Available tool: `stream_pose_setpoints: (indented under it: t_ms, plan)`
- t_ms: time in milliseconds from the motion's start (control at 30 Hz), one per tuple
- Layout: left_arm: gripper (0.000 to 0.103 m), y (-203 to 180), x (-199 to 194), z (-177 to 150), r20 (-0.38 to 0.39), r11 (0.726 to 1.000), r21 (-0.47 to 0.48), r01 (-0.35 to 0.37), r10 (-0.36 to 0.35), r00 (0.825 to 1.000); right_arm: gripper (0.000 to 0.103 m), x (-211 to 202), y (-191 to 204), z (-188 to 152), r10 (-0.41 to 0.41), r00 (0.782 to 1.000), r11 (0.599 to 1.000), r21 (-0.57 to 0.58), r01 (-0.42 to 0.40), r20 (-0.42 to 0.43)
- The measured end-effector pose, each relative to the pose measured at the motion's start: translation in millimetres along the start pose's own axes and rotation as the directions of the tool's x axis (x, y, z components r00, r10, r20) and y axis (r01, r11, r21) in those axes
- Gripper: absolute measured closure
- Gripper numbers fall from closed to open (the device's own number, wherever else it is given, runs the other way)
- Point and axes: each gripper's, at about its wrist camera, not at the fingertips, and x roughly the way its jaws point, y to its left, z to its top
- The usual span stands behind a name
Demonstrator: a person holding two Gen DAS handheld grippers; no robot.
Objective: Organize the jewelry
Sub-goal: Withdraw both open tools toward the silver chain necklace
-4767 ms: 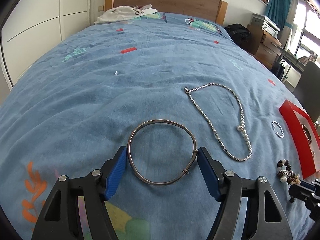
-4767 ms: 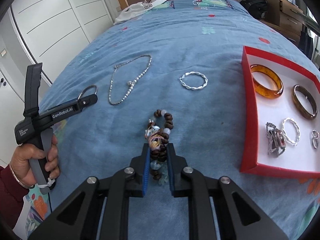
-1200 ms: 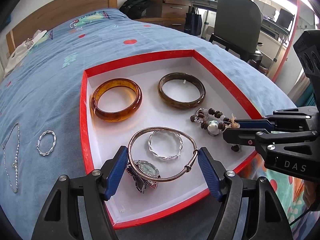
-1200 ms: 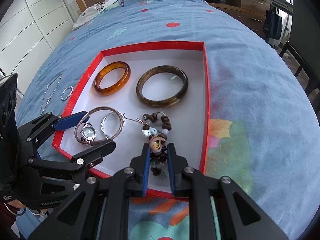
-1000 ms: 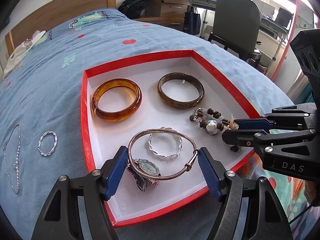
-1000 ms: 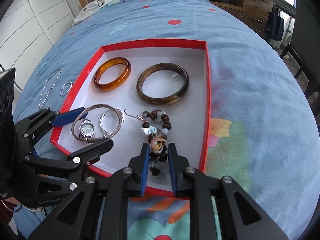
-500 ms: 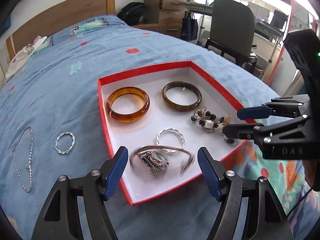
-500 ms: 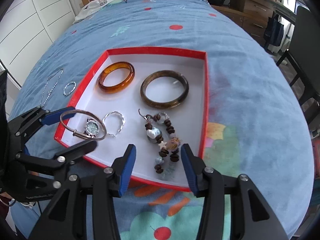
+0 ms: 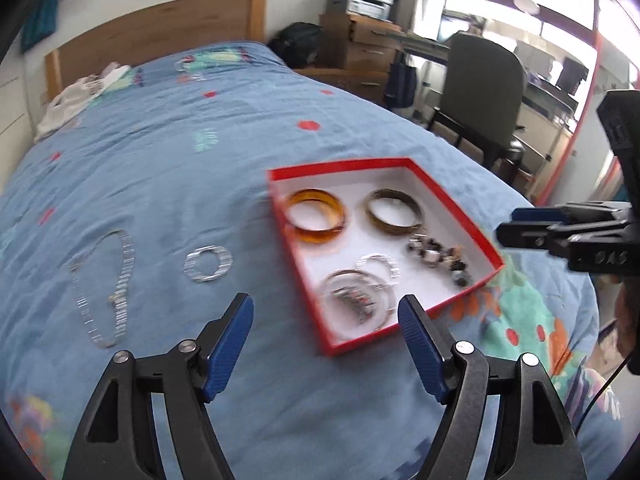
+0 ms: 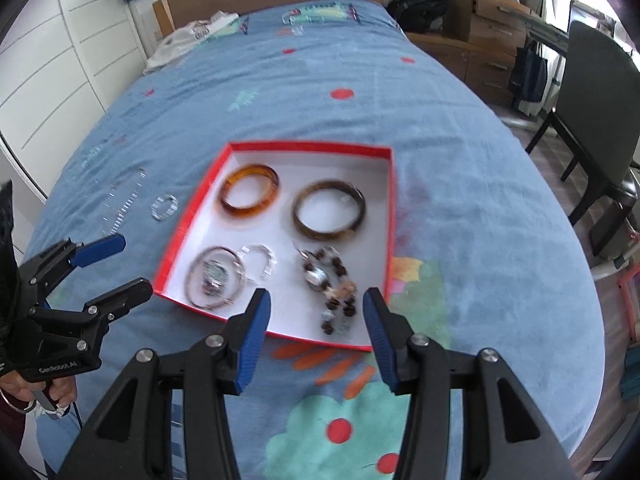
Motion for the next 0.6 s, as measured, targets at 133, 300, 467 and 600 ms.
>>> stream_pose_setpoints:
  t_ms: [133, 300, 467, 600]
  plan:
    - [0.028, 40.7, -21.7, -12.0, 0.009, 0.996, -0.047, -0.071, 0.072, 0.997, 0.056, -11.7, 28.6, 12.7, 0.039, 0.998, 0.999, -0.017, -0.038, 0.047]
    - [0.027, 94.2, -41.8, -24.9, 0.012, 0.983, -0.114, -0.145, 0.148, 0.989, 0.056, -6.8, 71.4, 26.4, 0.106, 0.992, 0.994, -0.048, -0.103, 0.066]
    - [0.018, 136.6, -44.3, -36.8, -0.002, 0.960, -0.196, -0.199, 0.202, 0.979, 0.056, 17.5, 112.7, 35.4, 0.160, 0.986, 0.983, -0.094, -0.155, 0.040]
    - [0.015, 157.2, -31.9, -42.5, -0.025, 0.946, -0.240, -0.218, 0.219, 0.975, 0.056, 44.0, 138.9, 41.8, 0.189, 0.982, 0.975, -0.119, -0.187, 0.001]
